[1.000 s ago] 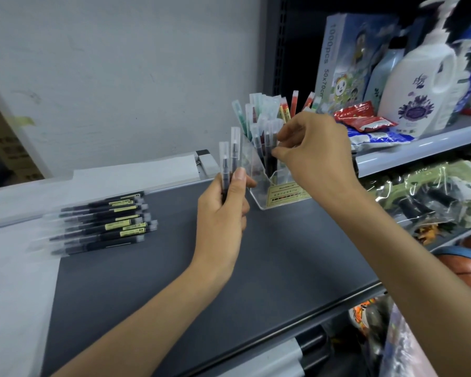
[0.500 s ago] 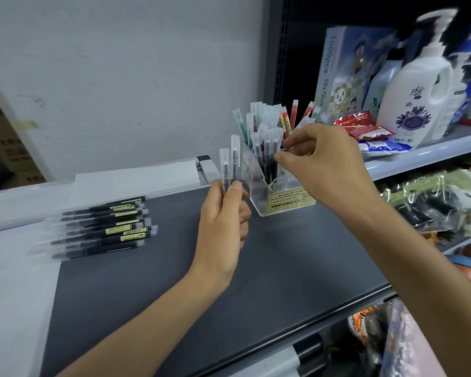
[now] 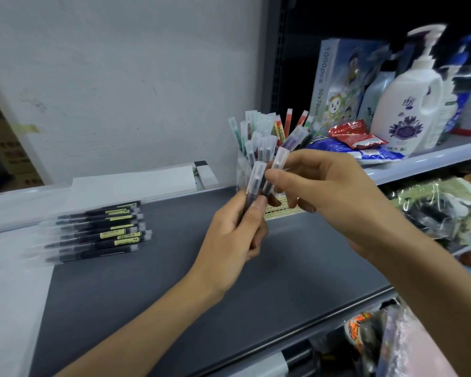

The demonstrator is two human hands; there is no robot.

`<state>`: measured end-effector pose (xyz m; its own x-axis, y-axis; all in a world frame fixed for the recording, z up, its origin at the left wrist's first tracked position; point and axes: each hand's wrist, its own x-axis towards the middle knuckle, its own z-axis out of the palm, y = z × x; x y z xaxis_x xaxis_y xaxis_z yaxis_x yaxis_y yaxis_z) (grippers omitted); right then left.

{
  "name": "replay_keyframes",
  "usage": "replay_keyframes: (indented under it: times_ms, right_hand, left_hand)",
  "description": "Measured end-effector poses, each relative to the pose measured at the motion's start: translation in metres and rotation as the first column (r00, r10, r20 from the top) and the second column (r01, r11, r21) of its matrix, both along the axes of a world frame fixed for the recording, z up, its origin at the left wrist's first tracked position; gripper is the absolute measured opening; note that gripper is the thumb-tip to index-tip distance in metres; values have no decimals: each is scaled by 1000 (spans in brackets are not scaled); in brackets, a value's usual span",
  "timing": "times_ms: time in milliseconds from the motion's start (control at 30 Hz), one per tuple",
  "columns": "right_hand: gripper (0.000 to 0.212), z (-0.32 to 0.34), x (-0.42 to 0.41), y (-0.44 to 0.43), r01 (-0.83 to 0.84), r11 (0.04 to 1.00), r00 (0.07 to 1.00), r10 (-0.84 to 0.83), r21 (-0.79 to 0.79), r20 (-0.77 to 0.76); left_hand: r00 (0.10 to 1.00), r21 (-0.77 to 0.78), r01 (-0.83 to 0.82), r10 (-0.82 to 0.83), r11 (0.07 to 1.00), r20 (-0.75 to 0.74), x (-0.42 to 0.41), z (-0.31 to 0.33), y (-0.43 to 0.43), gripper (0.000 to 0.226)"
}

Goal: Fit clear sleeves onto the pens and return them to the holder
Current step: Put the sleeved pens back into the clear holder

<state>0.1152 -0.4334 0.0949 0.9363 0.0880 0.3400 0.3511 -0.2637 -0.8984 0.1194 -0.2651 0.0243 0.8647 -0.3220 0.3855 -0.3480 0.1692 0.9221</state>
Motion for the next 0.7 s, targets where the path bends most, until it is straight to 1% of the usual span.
replay_keyframes:
  times_ms: [100,167,267,367,467,567,700]
  right_hand:
    - [6,4,1,-5,42,999,999,-42,-12,20]
    - [5,10,0,-9,90,996,994,-89,-14,61]
    - [8,22,-3,-14,145,988,974,-152,57,167]
    - [16,30,-5,-15,232,966,918,-256,114,303]
    - [20,31,-1,-9,304,947,863,-319,103,391]
    - [23,29,10,-3,347,936,849,-343,66,401]
    - [23,21,28,5,369,929,865,-346,5,363]
  left_hand:
    - [999,10,-32,32,999,-11,2,-2,0,22]
    - [995,12,-96,96,995,-26,4,-4,0,22]
    - [978,5,-208,208,978,-27,8,-6,2,25]
    - [963,-40,-264,261,964,-73,12,-8,4,27]
    - [956,-52,-277,270,959,-119,15,-9,4,27]
    - [954,-46,-281,273,959,-124,16,-10,4,27]
    - [948,-50,-294,285,954,-141,18,-11,5,28]
